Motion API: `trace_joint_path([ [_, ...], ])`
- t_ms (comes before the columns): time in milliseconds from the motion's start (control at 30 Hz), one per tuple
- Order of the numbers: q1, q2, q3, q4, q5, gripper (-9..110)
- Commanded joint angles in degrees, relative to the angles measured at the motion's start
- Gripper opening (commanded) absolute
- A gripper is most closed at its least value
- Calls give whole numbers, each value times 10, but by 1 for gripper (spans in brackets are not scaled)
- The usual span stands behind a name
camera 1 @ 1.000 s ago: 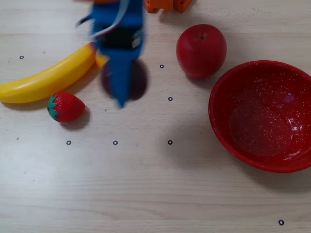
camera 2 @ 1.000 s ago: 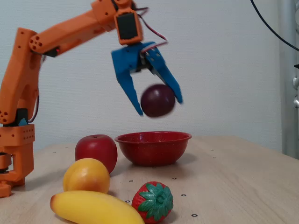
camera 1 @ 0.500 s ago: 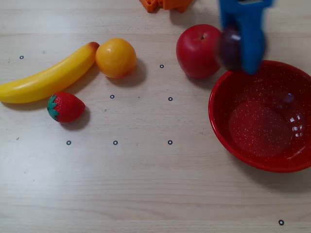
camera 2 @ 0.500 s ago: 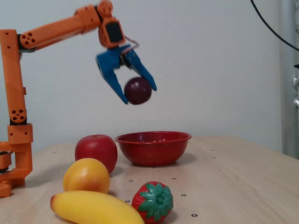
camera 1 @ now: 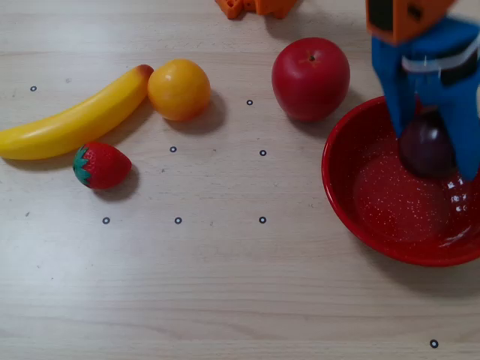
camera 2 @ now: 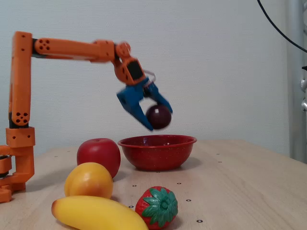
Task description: Put plum in the red bowl.
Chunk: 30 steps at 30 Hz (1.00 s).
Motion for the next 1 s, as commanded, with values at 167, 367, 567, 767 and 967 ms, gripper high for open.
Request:
trace_joint_path([
  [167,-8,-22,-21,-28,18,0],
  [367,-6,-52,-12,-13,19,13],
  [567,-4,-62,-1,-10,-2,35],
  [767,-6,-55,-16,4,-29,38],
  [967,-30,5,-62,44,-55,21],
])
